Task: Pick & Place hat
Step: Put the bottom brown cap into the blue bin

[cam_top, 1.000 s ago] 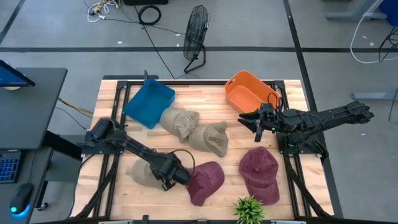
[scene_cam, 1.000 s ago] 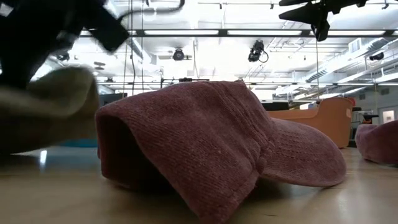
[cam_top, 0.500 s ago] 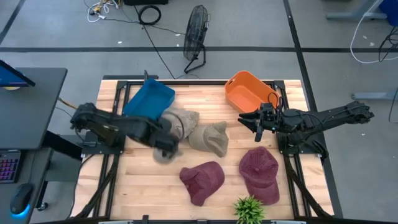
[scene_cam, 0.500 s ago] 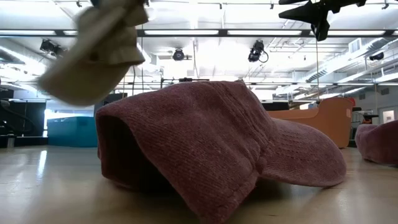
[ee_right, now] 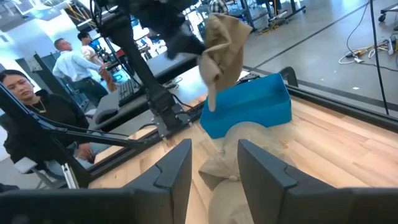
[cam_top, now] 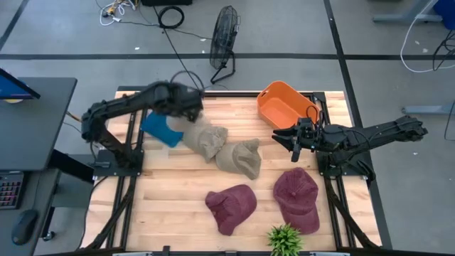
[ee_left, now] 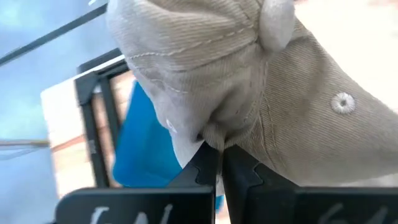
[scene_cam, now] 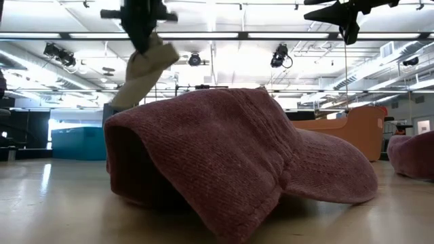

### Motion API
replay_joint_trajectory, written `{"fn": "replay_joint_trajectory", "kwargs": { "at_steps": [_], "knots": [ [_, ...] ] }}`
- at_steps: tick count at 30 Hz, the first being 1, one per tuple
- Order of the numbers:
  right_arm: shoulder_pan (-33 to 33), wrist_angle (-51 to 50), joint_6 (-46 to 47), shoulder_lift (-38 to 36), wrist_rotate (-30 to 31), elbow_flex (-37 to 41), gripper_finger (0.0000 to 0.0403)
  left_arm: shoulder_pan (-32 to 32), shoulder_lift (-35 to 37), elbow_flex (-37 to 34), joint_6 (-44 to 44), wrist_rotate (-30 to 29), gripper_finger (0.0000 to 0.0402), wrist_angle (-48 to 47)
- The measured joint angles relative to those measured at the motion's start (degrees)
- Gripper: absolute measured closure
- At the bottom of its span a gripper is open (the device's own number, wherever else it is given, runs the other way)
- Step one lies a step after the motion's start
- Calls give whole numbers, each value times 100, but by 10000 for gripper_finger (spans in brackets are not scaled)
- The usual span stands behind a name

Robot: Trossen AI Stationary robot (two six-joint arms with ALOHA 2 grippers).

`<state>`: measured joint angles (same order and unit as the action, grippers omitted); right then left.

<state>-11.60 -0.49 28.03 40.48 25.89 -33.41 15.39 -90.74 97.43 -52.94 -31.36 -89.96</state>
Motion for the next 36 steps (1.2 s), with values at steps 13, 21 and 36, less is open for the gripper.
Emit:
{"fn": "replay_joint_trajectory", "kwargs": {
  "at_steps": [13, 21, 36],
  "knots": [
    [-1, -7, -2, 1, 15, 0, 268, 1629, -2, -1956, 716, 624, 391, 1590],
    [-1, -7, 0, 1, 17, 0, 268, 2066, -1, -2932, 801, 735, 392, 2913],
    [-1, -50, 17, 1, 18, 0, 268, 2501, 0, -3834, 719, 1123, 335, 5040]
  ]
}}
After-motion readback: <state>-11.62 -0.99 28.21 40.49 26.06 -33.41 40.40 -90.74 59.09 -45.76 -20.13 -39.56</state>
